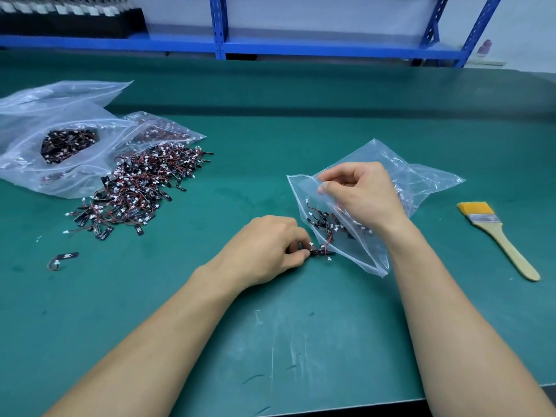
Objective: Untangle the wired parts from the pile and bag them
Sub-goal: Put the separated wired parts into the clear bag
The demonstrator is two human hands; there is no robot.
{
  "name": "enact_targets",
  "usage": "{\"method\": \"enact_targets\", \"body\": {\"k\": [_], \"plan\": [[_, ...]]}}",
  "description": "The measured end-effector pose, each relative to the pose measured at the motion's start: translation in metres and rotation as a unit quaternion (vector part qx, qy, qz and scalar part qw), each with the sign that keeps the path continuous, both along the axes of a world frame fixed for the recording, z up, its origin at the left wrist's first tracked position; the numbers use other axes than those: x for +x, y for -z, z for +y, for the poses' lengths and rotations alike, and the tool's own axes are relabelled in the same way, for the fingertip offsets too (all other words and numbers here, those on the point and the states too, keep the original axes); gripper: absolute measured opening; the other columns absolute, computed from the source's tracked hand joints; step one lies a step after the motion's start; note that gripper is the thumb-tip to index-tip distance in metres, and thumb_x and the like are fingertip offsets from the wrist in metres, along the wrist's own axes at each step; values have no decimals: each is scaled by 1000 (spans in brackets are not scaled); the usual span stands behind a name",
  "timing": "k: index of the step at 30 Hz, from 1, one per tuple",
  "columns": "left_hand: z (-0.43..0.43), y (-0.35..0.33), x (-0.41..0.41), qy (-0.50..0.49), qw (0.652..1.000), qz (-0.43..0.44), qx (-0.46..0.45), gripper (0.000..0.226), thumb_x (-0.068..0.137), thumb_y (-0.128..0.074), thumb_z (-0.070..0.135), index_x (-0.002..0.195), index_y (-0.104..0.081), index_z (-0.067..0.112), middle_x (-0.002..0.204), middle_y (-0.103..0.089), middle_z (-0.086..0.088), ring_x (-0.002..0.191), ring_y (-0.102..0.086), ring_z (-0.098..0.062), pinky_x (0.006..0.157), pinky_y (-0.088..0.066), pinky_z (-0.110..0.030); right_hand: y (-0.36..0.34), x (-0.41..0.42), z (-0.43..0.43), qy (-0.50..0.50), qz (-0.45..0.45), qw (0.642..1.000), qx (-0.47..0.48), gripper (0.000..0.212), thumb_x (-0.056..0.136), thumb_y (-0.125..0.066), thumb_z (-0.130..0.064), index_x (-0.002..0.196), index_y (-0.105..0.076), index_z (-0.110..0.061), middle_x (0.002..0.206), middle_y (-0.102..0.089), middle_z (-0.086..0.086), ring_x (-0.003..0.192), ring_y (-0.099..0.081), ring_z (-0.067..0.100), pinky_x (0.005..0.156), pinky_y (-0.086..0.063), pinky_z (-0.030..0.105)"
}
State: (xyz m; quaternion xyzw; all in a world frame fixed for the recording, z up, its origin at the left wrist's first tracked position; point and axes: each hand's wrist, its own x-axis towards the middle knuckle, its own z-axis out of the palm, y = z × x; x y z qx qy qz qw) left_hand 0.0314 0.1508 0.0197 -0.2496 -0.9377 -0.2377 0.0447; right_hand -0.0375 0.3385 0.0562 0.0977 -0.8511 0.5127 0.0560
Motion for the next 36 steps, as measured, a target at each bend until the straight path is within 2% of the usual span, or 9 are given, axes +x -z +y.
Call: {"method": "enact_targets", "body": {"k": [6, 11, 14, 17, 21, 25, 29, 32, 36], "plan": [[-13, -6, 0, 1, 1000, 13, 9, 6, 85, -67, 24, 84, -72, 21, 71, -58, 11, 64, -49, -5, 66, -45, -27, -1, -1, 3, 3, -1, 1000, -10, 13, 80, -73, -10, 85, -78, -21, 74, -75, 1, 59, -56, 9, 58, -49, 21], [-20, -12, -1, -53, 988, 38, 139, 12, 81, -65, 27, 79, -73, 18, 65, -59, 13, 59, -52, -6, 60, -40, -17, 0, -1, 3, 5, 2, 1000, -6, 13, 80, -75, -11, 82, -78, -23, 72, -74, -3, 57, -56, 5, 55, -46, 14], [-2, -9, -6, -114, 974, 83, 178, 10, 84, -69, 27, 80, -74, 19, 64, -56, 15, 58, -50, -6, 61, -39, -19, -1, -1, 0, 0, 1, 1000, -7, 14, 80, -75, -11, 81, -78, -25, 73, -75, -3, 58, -57, 3, 56, -45, 14], [20, -5, -15, -141, 973, 106, 146, 5, 85, -75, 27, 84, -78, 23, 65, -55, 15, 60, -48, -6, 63, -42, -27, -2, 0, 0, -9, 5, 1000, -22, 15, 81, -73, -10, 83, -77, -25, 76, -76, -2, 67, -64, 8, 61, -46, 16], [34, -2, -21, -161, 973, 124, 109, 9, 81, -78, 32, 79, -77, 24, 71, -66, 8, 68, -58, -16, 62, -49, -37, -3, 1, 0, -9, 20, 1000, -22, 14, 81, -72, -13, 83, -78, -25, 76, -76, -2, 64, -61, 6, 59, -43, 15], [33, -3, -21, -167, 971, 143, 94, 26, 74, -85, 33, 69, -60, 24, 64, -49, 14, 66, -47, -14, 57, -42, -31, -4, 2, 0, -8, 33, 999, -21, 17, 81, -73, -12, 81, -77, -28, 75, -76, -4, 78, -70, 19, 71, -54, 25], [25, -4, -16, -74, 981, 160, 78, 5, 80, -68, 14, 82, -67, 18, 76, -60, 8, 77, -49, -18, 74, -46, -36, -4, 1, 0, -8, 34, 999, -24, 18, 81, -73, -10, 81, -77, -27, 75, -76, -3, 76, -70, 20, 70, -53, 27], [21, -5, -11, 6, 989, 150, 15, 12, 81, -57, 18, 87, -67, 21, 85, -62, 8, 85, -50, -18, 79, -41, -34, -3, 1, 0, -5, 36, 999, -24, 16, 82, -73, -10, 82, -77, -26, 74, -76, -3, 75, -69, 22, 67, -54, 26], [30, -3, -8, 30, 983, 145, -113, 26, 92, -42, 32, 94, -67, 24, 96, -60, 6, 98, -50, -20, 99, -34, -32, -4, 2, -3, 8, 33, 999, -37, 16, 80, -73, -8, 80, -77, -23, 68, -74, -8, 59, -58, 8, 54, -47, 18]]}}
